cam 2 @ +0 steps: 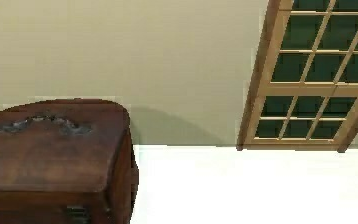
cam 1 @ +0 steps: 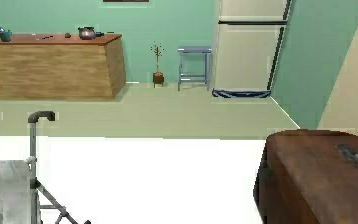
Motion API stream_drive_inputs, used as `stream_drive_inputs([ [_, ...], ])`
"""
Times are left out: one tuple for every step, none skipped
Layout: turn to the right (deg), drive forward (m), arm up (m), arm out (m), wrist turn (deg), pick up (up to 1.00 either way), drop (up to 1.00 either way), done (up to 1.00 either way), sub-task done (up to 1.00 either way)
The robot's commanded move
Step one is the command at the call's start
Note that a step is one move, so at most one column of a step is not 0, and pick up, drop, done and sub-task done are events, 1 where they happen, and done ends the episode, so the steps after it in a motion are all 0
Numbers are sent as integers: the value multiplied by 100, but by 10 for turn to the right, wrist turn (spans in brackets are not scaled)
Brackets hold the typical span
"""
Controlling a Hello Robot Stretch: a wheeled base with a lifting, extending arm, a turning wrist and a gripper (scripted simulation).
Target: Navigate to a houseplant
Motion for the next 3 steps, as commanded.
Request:
stream_drive_inputs([
  [0,100,0,0,0,0,0,0,0],
  [0,100,0,0,0,0,0,0,0],
  [30,0,0,0,0,0,0,0,0],
])
